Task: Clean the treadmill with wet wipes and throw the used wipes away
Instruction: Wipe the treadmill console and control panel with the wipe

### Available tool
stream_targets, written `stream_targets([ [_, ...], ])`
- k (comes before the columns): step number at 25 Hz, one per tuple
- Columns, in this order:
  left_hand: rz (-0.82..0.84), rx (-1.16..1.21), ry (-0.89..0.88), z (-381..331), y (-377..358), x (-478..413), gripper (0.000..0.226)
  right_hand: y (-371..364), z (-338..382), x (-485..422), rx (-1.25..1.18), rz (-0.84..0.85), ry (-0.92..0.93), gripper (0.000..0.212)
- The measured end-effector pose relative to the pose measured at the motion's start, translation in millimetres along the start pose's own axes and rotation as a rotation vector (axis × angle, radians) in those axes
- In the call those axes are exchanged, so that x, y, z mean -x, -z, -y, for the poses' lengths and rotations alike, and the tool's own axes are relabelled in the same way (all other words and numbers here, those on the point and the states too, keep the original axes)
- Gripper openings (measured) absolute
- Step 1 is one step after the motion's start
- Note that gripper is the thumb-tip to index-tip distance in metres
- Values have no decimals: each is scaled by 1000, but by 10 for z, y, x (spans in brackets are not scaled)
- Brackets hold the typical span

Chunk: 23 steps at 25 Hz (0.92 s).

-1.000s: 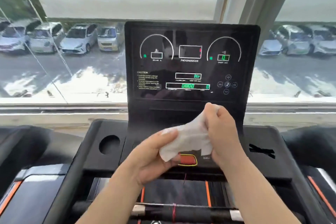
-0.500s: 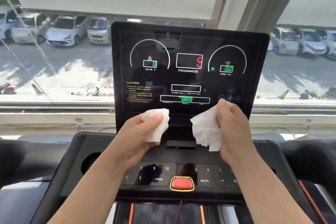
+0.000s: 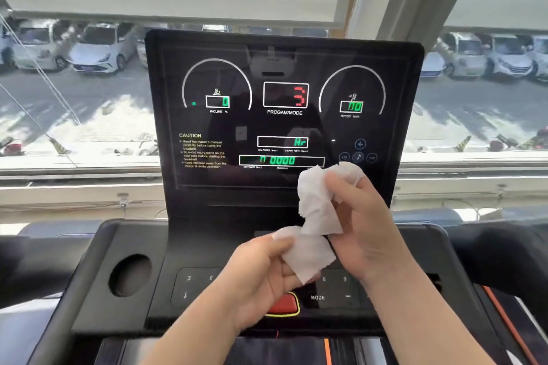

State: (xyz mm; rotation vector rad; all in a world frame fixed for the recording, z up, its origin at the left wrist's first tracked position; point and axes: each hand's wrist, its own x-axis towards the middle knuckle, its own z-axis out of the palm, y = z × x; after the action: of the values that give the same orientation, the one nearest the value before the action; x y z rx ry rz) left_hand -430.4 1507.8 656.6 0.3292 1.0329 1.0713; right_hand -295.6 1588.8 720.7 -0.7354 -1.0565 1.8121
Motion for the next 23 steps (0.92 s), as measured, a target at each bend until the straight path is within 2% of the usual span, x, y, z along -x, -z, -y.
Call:
stream_targets([
  [2, 94, 147, -10, -23, -113, -33, 38, 23, 4, 39, -50, 7, -49, 11],
  [5, 160, 349, 6, -90, -177, -30, 44, 66, -80, 93, -42, -20, -48, 16],
  [8, 158, 479, 4, -118, -242, 29, 66, 34, -118, 118, 26, -98, -37, 15],
  [9, 136, 460, -30, -114, -271, 37, 66, 20, -136, 121, 28, -92, -37, 16],
  [11, 52, 349, -109, -92, -306, 26, 47, 0, -180, 107, -9, -120, -70, 15],
  [14, -62, 197, -188, -183, -250, 35, 31, 54, -232, 23, 75, -278, -88, 21],
  [16, -119, 114, -232, -312, -152, 51, 30, 99, -233, -39, 219, -362, -37, 30],
  [18, -201, 45, -250, -440, -71, 51, 30, 133, -210, -99, 309, -418, -2, 27],
  [20, -237, -33, -265, -548, -23, 41, 27, 166, -151, -165, 319, -463, 21, 16],
  [23, -277, -96, -234, -662, -35, 22, 25, 218, -23, -241, 244, -491, 73, 12],
])
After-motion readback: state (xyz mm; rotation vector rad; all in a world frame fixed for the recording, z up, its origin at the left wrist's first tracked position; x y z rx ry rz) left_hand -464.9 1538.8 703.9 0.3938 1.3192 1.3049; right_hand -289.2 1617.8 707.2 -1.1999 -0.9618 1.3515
